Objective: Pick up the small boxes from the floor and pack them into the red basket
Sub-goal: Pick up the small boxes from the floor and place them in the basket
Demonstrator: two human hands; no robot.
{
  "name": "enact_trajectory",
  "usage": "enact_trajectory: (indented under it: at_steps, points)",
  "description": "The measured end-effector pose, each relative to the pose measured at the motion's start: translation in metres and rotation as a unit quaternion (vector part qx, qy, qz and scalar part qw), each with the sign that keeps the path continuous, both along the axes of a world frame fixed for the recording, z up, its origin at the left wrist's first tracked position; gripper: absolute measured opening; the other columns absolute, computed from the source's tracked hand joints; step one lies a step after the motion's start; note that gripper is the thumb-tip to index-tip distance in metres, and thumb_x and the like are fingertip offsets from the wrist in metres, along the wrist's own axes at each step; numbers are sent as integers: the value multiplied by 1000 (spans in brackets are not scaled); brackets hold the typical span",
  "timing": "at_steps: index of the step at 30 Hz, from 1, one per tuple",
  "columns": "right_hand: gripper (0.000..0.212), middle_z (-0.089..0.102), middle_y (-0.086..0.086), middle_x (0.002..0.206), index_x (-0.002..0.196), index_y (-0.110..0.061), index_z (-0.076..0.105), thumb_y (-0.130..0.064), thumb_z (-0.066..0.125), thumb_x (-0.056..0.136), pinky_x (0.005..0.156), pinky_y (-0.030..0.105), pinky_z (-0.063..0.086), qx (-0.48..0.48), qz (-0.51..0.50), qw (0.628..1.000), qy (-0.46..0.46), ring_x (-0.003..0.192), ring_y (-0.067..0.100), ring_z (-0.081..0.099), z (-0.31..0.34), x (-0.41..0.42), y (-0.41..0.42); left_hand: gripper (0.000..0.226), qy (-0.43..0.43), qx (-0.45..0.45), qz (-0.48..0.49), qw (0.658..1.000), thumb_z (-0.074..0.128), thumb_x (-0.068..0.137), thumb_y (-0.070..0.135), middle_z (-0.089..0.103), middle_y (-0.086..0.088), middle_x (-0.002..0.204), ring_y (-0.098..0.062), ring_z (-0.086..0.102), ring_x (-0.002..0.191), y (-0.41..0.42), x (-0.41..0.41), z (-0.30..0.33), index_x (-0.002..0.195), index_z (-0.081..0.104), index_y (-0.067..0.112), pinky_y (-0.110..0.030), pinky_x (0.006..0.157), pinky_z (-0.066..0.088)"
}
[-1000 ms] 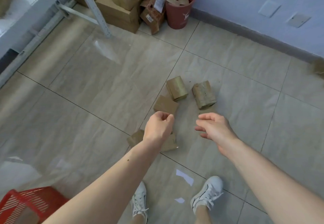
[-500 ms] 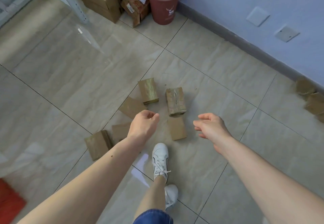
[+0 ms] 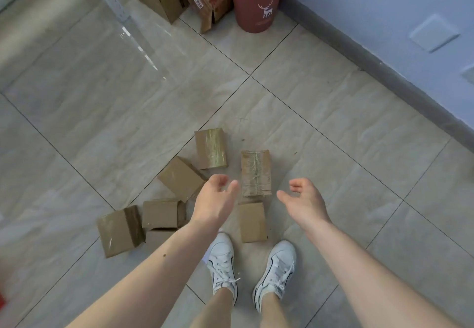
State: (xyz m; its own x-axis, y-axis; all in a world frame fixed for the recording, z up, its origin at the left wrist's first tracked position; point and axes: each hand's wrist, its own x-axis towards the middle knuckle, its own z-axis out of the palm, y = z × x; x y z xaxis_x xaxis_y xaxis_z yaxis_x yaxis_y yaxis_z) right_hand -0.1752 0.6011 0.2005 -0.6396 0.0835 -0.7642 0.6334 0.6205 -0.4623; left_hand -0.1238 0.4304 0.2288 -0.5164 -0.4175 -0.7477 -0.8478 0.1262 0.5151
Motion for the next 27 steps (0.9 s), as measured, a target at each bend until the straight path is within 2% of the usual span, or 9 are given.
enact_trajectory:
  at_steps: [3,7,12,15,17,20,21,23,27]
  points:
    - [53,52,2,142,135,-17,47,-28,69,87,103,34,43,-10,27,999,-25,121,20,56,-51,-11,1,53,0,13,-11,1000,53,97,33,44,1,150,-9,47,121,12,-6,-48,146,40,16,-32,107,36]
    - [71,36,1,156,150,-17,29,-33,66,90,108,32,35,-16,68,995,-75,136,20,44,-123,-21,5,65,-39,39,7,998,52,97,36,29,0,160,-16,30,145,23,-4,-128,154,25,20,-36,115,28]
    - [84,24,5,163,157,-17,11,-36,62,93,115,31,26,-30,105,984,-138,148,20,29,-202,-34,7,80,-36,95,41,994,55,96,36,12,8,165,-15,21,150,35,-9,-214,158,6,23,-33,118,23]
    - [83,23,3,164,158,-18,10,-38,59,94,116,33,25,-24,112,983,-141,149,20,27,-236,-44,6,87,-26,115,50,992,59,94,34,9,10,165,-18,26,148,35,-20,-253,157,1,27,-45,120,26]
    - [79,26,3,163,158,-19,15,-39,57,95,116,34,26,-18,122,983,-140,148,21,29,-254,-47,6,82,-27,125,62,990,59,95,27,22,10,161,-16,34,144,34,-29,-271,158,7,23,-39,116,33]
    - [54,49,2,150,145,-22,44,-33,56,94,112,36,38,-29,126,983,-134,134,21,49,-266,-47,5,44,-39,116,64,990,57,93,17,62,2,132,-17,60,115,36,-37,-281,136,47,15,-27,89,50]
    - [40,59,0,140,133,-25,54,-29,56,94,108,37,43,-36,122,983,-132,125,19,56,-265,-46,4,36,-36,115,62,991,57,92,15,66,0,124,-16,63,109,38,-39,-278,128,52,15,-26,84,50]
    - [26,67,-4,124,117,-32,60,-24,57,92,104,39,47,-50,109,985,-123,114,17,62,-254,-44,2,35,-26,123,59,990,56,93,12,68,4,118,-12,64,104,40,-40,-265,127,54,18,-20,79,50]
    - [27,69,-9,114,113,-32,61,-30,58,86,101,43,49,-63,86,989,-103,108,16,64,-206,-46,-3,36,-4,139,61,988,56,94,14,68,10,116,-2,64,100,36,-42,-210,129,54,24,-17,74,49]
